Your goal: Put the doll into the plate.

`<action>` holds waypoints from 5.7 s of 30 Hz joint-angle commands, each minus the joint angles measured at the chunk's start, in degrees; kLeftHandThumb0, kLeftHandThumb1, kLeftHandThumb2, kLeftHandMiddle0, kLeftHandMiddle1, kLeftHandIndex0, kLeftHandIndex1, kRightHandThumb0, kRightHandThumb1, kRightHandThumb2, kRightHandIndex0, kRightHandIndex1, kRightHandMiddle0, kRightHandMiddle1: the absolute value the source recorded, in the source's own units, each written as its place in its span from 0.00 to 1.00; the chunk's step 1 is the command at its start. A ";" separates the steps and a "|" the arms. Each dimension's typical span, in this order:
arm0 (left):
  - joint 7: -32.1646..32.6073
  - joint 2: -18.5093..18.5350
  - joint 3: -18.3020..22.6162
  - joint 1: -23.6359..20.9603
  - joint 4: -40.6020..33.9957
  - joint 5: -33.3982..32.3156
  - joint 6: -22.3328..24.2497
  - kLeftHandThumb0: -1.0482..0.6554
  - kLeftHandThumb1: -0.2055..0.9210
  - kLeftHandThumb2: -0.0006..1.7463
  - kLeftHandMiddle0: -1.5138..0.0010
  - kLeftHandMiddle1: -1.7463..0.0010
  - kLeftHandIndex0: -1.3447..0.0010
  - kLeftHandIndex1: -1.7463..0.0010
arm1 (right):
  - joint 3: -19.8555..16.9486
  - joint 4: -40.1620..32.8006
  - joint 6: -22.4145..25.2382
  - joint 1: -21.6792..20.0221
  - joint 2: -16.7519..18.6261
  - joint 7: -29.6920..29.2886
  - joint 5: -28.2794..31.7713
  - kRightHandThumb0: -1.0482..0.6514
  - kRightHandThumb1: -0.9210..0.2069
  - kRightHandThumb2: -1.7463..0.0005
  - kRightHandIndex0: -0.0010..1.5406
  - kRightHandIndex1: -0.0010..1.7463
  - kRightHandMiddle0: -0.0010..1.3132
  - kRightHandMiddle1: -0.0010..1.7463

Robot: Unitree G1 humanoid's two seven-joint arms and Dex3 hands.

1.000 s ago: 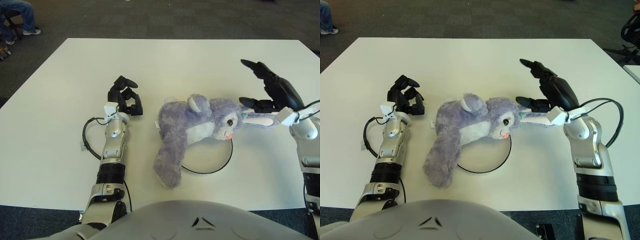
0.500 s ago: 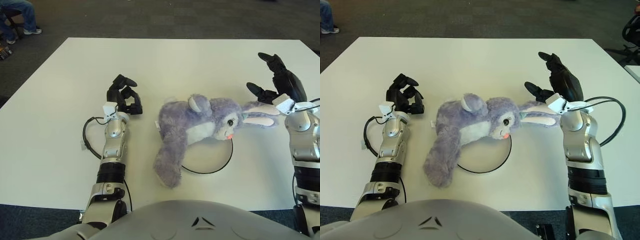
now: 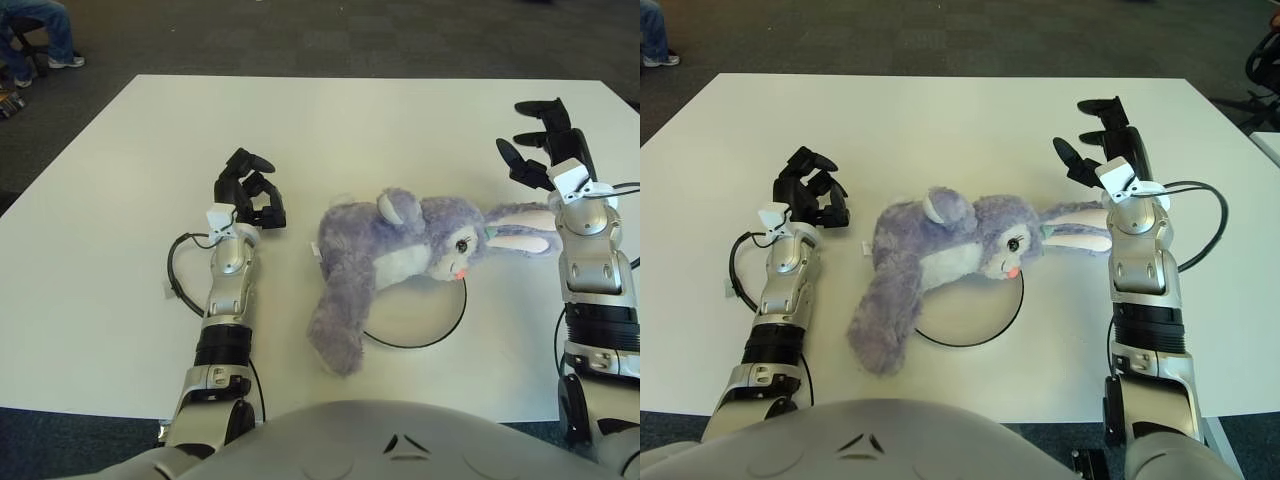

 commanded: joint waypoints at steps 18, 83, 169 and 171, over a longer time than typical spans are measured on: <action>-0.68 0.56 0.70 2.57 1.20 -0.93 -0.21 0.61 0.09 1.00 0.38 0.00 0.44 0.08 | -4.49 18.41 -2.75 -9.26 6.29 0.14 17.20 0.57 0.65 0.20 0.51 0.89 0.43 1.00; 0.79 -0.98 2.19 2.27 2.95 -1.78 -3.95 0.61 0.11 1.00 0.39 0.00 0.46 0.06 | -3.76 33.97 -25.67 -3.94 17.77 4.10 25.73 0.35 0.61 0.19 0.80 1.00 0.50 1.00; 0.46 -0.75 1.09 4.21 -0.14 -2.12 -3.71 0.61 0.18 0.95 0.42 0.03 0.54 0.00 | -4.79 44.03 -42.33 -5.20 19.73 5.85 25.46 0.32 0.59 0.21 0.83 1.00 0.50 1.00; 0.36 -0.75 1.06 4.30 -0.26 -2.19 -3.73 0.61 0.18 0.95 0.42 0.03 0.54 0.00 | -4.60 43.05 -41.80 -4.84 19.94 4.50 25.10 0.32 0.58 0.21 0.83 1.00 0.50 1.00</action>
